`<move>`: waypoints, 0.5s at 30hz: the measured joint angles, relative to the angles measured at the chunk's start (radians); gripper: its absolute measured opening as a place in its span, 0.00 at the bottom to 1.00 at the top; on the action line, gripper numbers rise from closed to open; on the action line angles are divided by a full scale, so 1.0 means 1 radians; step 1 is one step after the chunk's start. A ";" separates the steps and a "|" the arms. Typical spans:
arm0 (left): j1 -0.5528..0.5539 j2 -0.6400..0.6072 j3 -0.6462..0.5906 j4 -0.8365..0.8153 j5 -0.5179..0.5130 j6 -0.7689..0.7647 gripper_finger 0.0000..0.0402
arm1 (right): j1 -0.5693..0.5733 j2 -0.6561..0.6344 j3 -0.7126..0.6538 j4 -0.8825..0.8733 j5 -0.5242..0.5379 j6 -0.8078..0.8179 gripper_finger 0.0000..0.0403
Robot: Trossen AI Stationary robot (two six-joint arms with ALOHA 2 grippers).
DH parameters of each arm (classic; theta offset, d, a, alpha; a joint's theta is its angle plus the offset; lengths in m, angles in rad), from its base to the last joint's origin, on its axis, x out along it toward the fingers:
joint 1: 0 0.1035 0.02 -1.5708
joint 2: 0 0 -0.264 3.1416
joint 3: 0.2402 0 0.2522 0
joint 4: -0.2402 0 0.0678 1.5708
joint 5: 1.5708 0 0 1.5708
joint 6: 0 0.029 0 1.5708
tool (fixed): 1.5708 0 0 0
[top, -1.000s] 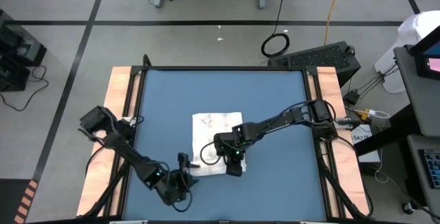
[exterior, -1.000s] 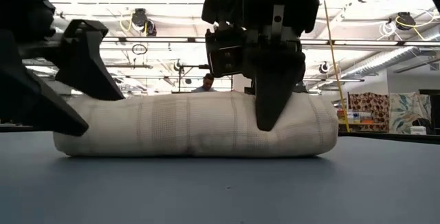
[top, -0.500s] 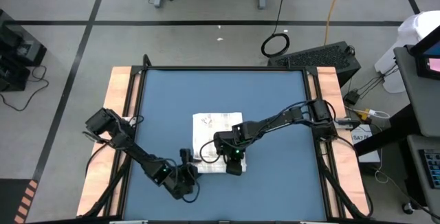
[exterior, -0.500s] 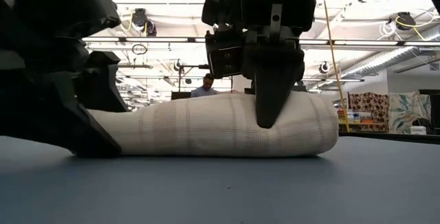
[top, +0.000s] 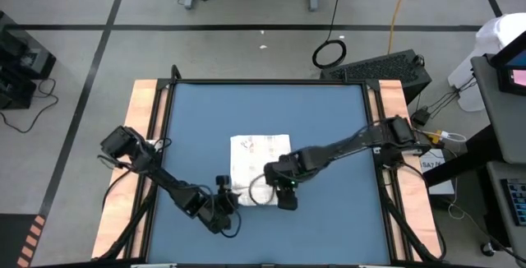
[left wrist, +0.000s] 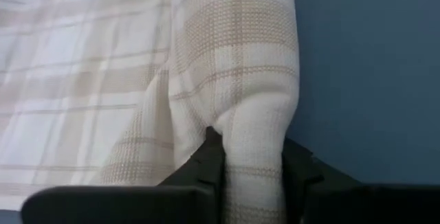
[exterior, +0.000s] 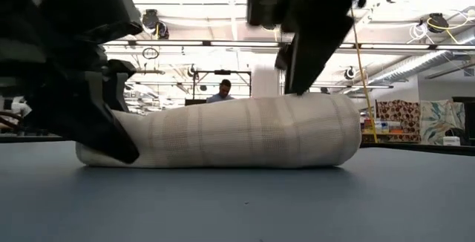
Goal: Roll towel into tight, uniform cylinder
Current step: Roll the white towel
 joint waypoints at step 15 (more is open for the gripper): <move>0.178 -0.172 -0.005 -0.133 0.446 -0.011 0.24 | 0.384 0.073 0.001 0.020 0.845 0.019 0.57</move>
